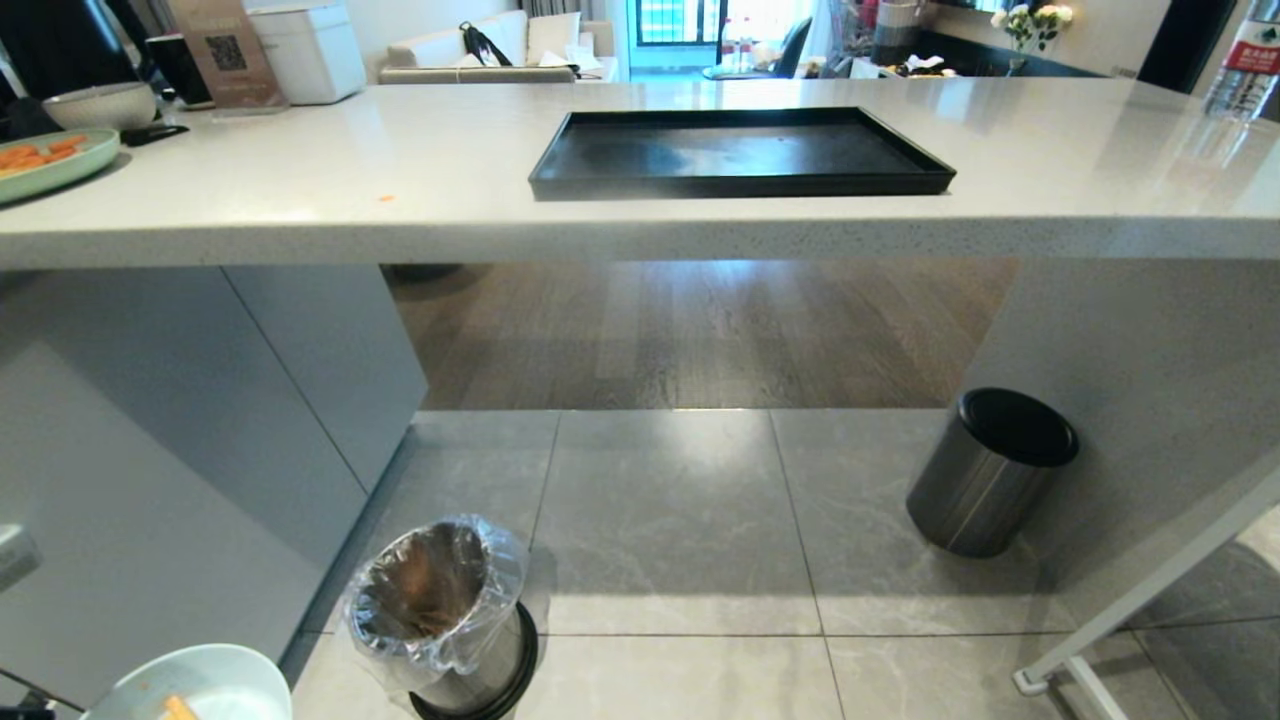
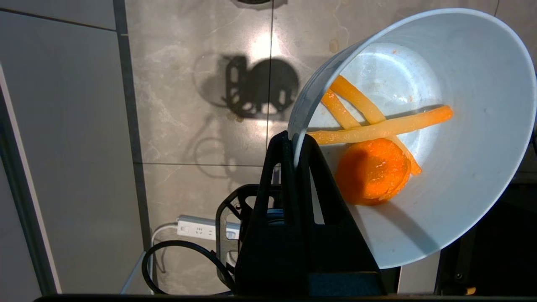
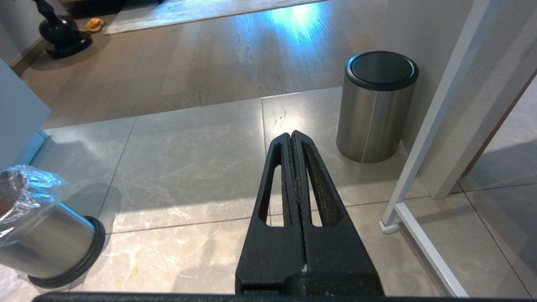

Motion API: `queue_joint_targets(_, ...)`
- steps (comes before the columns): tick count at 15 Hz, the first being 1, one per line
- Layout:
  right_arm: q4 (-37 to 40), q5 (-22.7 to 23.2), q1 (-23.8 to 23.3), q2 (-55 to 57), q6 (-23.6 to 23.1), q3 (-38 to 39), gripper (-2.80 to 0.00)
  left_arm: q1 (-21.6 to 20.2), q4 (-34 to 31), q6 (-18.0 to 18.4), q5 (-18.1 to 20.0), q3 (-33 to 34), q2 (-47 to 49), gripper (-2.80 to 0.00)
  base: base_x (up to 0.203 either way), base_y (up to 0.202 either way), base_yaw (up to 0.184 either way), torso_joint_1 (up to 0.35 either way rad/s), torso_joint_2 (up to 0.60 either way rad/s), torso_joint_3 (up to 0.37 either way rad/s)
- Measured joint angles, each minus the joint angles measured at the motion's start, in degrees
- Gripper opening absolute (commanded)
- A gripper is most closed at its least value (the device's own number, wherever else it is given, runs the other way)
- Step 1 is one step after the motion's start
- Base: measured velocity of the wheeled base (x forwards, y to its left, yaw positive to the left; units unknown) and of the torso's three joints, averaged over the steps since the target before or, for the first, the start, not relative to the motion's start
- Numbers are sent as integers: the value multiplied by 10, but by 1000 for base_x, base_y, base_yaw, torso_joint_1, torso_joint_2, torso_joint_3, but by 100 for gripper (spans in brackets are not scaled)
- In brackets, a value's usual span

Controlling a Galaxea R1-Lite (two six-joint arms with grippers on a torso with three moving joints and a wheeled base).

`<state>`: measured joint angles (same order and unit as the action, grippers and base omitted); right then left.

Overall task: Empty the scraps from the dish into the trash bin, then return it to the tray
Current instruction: Move the bowl over the trash can

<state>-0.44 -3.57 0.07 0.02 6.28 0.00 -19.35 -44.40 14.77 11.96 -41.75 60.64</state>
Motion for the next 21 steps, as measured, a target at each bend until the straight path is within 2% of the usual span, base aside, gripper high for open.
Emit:
queue_joint_targets(2, 1, -1, 0, 0, 0, 0, -280, -1, 1, 1, 2, 0, 1, -280, -3, -3, 54, 1, 1, 2)
queue_joint_targets(15, 0, 0, 0, 0, 0, 0, -280, -7, 1, 1, 4, 1, 4, -280, -1, -8, 171, 2, 1, 3)
queue_joint_targets(21, 1, 0, 0, 0, 0, 0, -280, -8, 1, 1, 3, 1, 4, -280, 0, 0, 15, 1, 0, 0)
